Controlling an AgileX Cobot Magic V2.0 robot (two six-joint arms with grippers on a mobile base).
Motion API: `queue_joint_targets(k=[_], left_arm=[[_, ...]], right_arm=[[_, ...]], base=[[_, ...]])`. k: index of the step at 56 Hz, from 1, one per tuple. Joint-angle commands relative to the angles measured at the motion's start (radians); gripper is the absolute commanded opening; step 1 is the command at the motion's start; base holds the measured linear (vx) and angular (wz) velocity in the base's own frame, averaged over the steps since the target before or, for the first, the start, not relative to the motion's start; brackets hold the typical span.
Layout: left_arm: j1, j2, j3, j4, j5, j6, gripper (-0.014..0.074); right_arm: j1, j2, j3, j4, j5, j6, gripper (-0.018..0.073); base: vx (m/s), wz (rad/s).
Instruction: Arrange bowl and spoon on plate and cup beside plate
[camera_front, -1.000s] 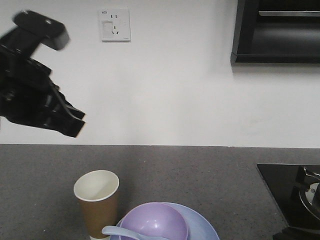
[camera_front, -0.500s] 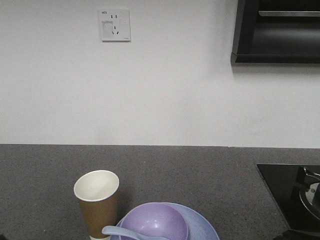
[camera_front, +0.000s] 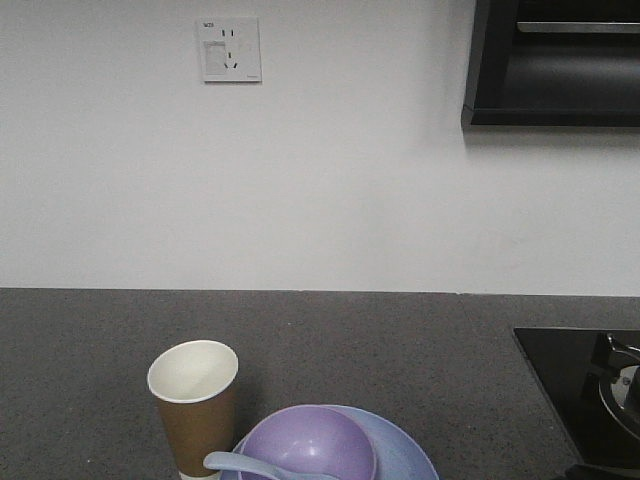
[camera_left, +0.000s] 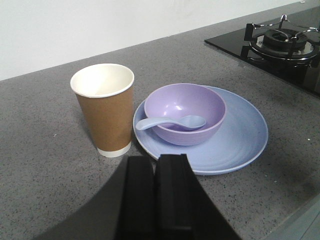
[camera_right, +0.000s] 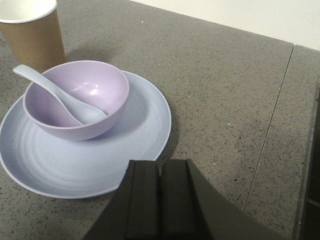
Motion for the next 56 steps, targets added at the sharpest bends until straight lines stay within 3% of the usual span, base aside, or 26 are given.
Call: queue_joint_targets(k=[1,9,14,18,22,29,33,38,56], left_arm=[[-0.005,0.003,-0.029,-0.018,-0.074,-0.011,-0.0003],[-0.005,0.003,-0.022,0.009,-0.105,-0.006,-0.0003],[0.006,-0.016,0.028,0.16,-0.195,-0.008,-0.0003],[0.056,-0.067,0.109,0.217,-0.315,-0.025,-0.0003],[0.147,-0.167,0.242,0.217,-0.45,-0.03,-0.0003],[0.282,-0.353,0.467,0.217,-0.57,-0.053,-0.0003],[0.35,-0.456,0.56,0.217,-0.582,-0.092,-0.0003],[0.389,-0.439,0.549,0.242,-0.5,-0.097,-0.0003],[0.386,-0.433,0.551,0.251,-0.478,-0.096,-0.0003]], right_arm=[[-0.002,-0.004,-0.029,-0.005,-0.07,-0.008,-0.0008],[-0.002,-0.004,-0.029,-0.005,-0.07,-0.008,-0.0008],[-0.002,-0.004,-0.029,-0.005,-0.07,-0.008,-0.0008],[-0.002,-0.004,-0.029,-0.005,-0.07,-0.008,-0.0008],[-0.002,-0.004,-0.029,-0.005,-0.068,-0.008,-0.0008],[-0.002,-0.004,-0.029,-0.005,-0.068,-0.008,-0.0008],[-0.002,-0.004,-0.029,-0.005,-0.068,-0.008,-0.0008],[-0.002,-0.004,-0.029,-0.005,-0.061,-0.008,-0.0008],[-0.002,-0.004,-0.029,-0.005,-0.053,-0.008,-0.0008]], base=[[0.0,0.0],[0.0,0.0],[0.0,0.0],[0.0,0.0],[0.0,0.0],[0.0,0.0],[0.0,0.0],[0.0,0.0],[0.0,0.0]])
